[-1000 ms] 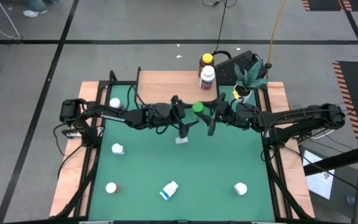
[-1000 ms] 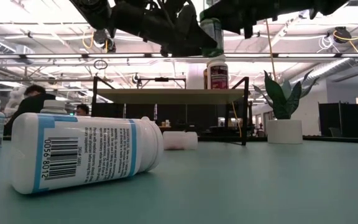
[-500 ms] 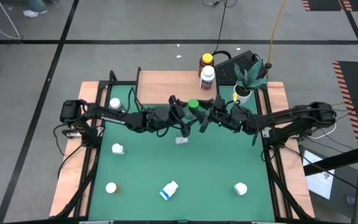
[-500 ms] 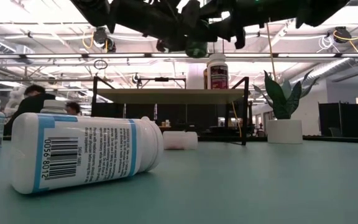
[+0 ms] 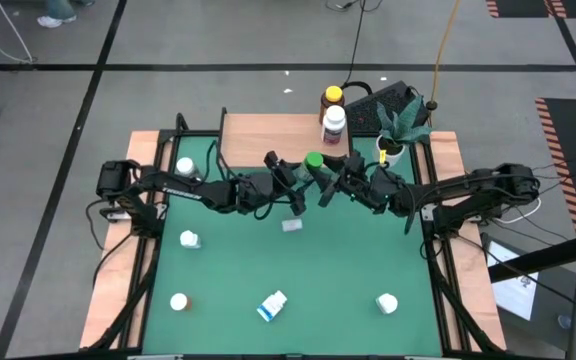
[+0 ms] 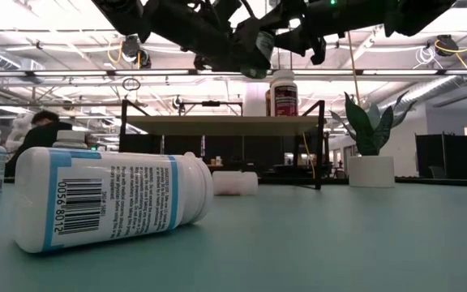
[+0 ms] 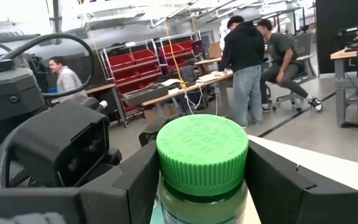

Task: Pick and place medicine bottles onto shelf by color
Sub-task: Put the small green pill bottle on the shelf, then put the large green pill bottle on the shelf

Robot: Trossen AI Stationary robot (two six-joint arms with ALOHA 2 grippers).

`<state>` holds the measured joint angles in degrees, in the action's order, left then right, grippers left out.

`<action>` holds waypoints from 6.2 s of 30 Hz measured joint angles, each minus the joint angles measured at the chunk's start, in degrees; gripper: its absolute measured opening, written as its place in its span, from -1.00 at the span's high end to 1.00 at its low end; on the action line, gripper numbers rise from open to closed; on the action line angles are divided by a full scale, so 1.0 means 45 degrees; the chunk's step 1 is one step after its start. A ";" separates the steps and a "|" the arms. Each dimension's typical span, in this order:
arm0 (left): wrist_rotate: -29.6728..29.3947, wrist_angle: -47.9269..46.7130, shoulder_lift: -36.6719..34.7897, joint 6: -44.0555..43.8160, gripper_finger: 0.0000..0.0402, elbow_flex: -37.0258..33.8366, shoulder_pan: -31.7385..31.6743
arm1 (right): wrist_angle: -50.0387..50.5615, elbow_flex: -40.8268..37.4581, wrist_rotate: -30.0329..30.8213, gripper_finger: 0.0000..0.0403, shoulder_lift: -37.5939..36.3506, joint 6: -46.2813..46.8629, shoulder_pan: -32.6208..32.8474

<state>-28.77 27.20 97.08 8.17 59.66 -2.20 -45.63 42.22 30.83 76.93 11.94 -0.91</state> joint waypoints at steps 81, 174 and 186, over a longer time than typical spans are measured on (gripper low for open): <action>2.3102 -0.0009 0.3808 -0.1150 -0.20 0.2429 -0.1258 | 0.1813 0.0004 -1.4837 -0.38 0.0352 -0.3806 -0.0287; 0.2981 -1.1403 -0.4626 -0.3112 -0.94 0.0702 -0.1632 | 0.2391 -0.1253 -0.5527 -0.35 -0.2154 -0.3607 -0.5179; -0.1642 -1.4815 -0.6186 -0.6709 -0.94 0.0713 0.1433 | 0.2210 -0.1253 -0.7822 -0.33 -0.4858 -0.4268 -0.2873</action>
<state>-36.16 -39.47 69.24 -22.02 62.86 4.25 -35.68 36.58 -4.37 55.07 -7.26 -13.84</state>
